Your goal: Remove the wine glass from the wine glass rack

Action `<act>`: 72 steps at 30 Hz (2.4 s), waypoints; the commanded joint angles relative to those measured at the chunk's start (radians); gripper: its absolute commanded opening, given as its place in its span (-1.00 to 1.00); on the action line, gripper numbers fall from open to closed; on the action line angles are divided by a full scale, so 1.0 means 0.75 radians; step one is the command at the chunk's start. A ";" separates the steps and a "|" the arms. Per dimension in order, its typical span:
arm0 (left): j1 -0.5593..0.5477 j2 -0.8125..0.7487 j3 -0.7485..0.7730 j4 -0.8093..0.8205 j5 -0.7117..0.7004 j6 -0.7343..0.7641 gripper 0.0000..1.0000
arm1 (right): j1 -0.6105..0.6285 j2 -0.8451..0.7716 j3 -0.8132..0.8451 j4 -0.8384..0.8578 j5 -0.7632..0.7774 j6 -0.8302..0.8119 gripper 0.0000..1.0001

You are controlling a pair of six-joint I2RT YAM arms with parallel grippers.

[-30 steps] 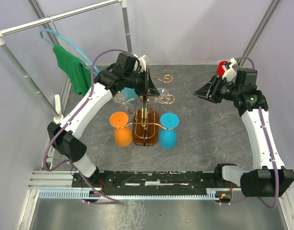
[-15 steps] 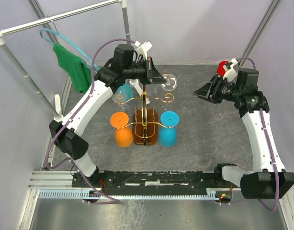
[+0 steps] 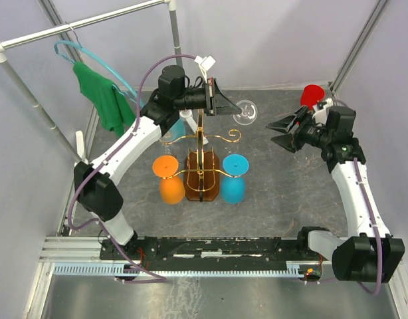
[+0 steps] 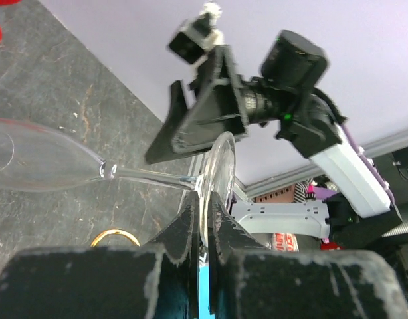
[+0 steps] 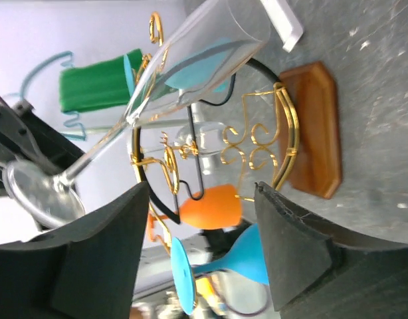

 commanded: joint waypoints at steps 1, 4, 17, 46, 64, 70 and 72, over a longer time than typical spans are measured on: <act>0.006 -0.124 -0.056 0.347 0.173 -0.078 -0.95 | -0.010 -0.007 -0.184 0.564 -0.134 0.577 0.50; 0.005 -0.170 -0.091 0.423 0.226 -0.066 -0.95 | -0.010 0.014 -0.301 0.866 -0.152 0.877 0.68; -0.002 -0.249 -0.155 0.607 0.409 -0.026 -0.95 | 0.030 0.074 -0.298 1.223 -0.139 1.359 0.99; -0.022 -0.226 -0.178 0.712 0.470 -0.052 -0.95 | 0.132 0.093 -0.224 1.213 -0.065 1.363 0.36; 0.035 -0.341 -0.186 0.596 0.491 0.010 0.49 | 0.101 0.121 -0.041 0.894 -0.059 1.038 0.17; 0.116 -0.428 -0.189 0.567 0.463 0.011 0.50 | 0.005 0.244 0.132 0.835 -0.049 0.927 0.14; 0.156 -0.458 -0.185 0.524 0.453 0.035 0.52 | -0.027 0.308 0.212 0.804 -0.028 0.852 0.11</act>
